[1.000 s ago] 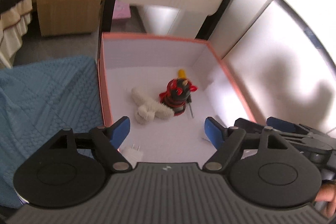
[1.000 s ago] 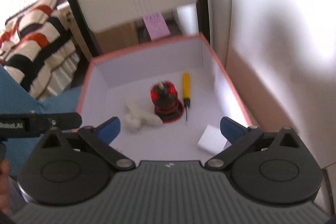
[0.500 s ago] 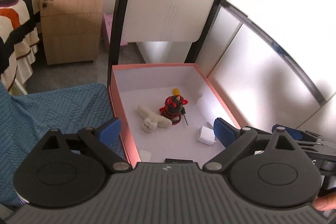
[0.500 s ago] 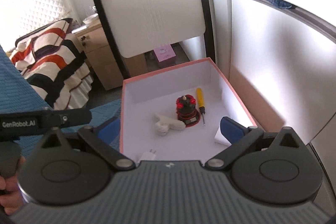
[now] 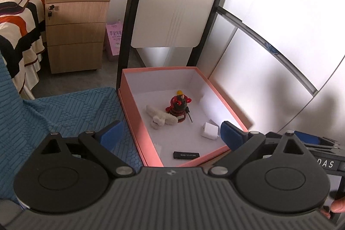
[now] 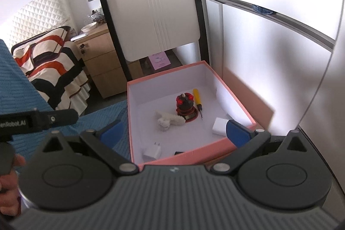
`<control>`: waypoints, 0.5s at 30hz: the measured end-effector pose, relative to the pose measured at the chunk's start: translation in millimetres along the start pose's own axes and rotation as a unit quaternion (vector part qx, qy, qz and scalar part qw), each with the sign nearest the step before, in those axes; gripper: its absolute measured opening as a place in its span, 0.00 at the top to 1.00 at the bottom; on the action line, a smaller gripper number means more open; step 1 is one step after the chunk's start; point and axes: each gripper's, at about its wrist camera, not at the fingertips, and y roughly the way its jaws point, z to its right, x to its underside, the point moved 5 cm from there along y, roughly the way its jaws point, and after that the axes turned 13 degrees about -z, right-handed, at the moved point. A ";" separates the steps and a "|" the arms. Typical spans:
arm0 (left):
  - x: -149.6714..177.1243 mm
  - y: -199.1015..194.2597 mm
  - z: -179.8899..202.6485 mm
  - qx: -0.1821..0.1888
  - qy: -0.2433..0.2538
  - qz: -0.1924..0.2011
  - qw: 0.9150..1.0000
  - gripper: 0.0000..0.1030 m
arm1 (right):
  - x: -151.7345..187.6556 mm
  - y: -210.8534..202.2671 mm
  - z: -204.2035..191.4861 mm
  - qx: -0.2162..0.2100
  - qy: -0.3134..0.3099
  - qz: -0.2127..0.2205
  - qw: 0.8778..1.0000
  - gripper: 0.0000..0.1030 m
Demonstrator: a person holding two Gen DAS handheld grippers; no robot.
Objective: Organize rigid objects
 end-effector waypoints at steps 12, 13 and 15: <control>38.9 -30.5 -4.0 -0.011 -0.011 0.004 1.000 0.04 | 39.6 -23.3 -11.8 0.012 0.006 -0.003 1.000 0.00; 40.4 -31.0 -4.3 -0.011 -0.014 0.003 1.000 0.04 | 41.6 -24.4 -13.6 0.013 0.000 -0.003 1.000 0.00; 45.3 -33.5 -6.7 -0.009 -0.020 0.003 1.000 0.04 | 44.9 -25.7 -15.1 0.018 0.000 -0.003 1.000 0.00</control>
